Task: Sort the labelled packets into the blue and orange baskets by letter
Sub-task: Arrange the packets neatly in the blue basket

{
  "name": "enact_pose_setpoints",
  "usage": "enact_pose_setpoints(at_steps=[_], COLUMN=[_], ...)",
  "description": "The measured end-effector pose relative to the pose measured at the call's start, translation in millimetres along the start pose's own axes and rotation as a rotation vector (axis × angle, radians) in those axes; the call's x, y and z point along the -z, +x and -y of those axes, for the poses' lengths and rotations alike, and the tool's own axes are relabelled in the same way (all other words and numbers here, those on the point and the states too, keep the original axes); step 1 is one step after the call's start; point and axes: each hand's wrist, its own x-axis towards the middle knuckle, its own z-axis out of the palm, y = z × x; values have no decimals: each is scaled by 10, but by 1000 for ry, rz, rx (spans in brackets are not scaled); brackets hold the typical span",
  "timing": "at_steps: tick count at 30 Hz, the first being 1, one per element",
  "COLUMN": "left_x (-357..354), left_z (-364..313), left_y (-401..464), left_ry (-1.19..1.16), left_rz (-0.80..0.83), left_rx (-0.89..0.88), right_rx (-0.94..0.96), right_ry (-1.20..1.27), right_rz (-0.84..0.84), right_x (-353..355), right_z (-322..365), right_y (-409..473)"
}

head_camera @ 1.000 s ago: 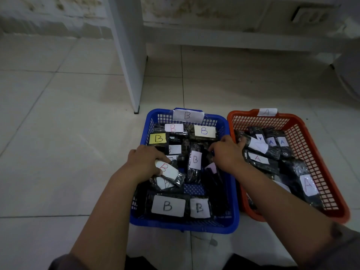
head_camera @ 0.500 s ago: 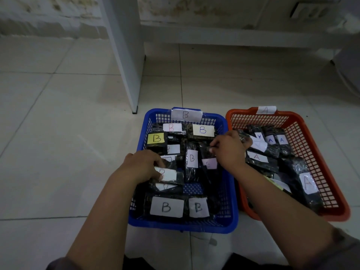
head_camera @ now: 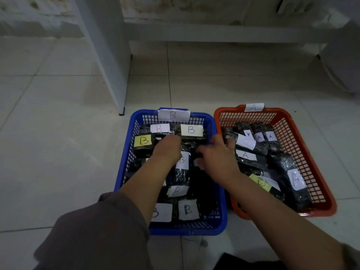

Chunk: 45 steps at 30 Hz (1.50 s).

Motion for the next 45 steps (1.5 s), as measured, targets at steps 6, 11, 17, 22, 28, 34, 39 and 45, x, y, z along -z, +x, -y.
enact_pose_setpoints(at_steps=[6,11,17,22,28,34,39,45], left_x=[-25,-69,-93,92,64,-10,-113,247], left_z=[-5,44,61,130,47,-53,-64,120], left_y=[20,20,18,19,-156,-400,-579,-907], left_ry=[159,345,419,154,257,479,346,-141], left_rz=[91,93,72,105,406,424,222,-120], left_rx=[-101,-204,-297,-228,-164,-148,-123,21], right_rx=[-36,-287,-405,-278,-246,-432,-454,-433], right_ry=[-156,149,78,31,-22,294,969,1208], right_rz=[219,61,-74,39,197,68,-125,89], right_x=[-326,-80,231,219,309,359,328,292], right_z=[273,243,14,173,205,-96,-19,51], right_y=[-605,-600,-462,-223,67,11,-380,-402])
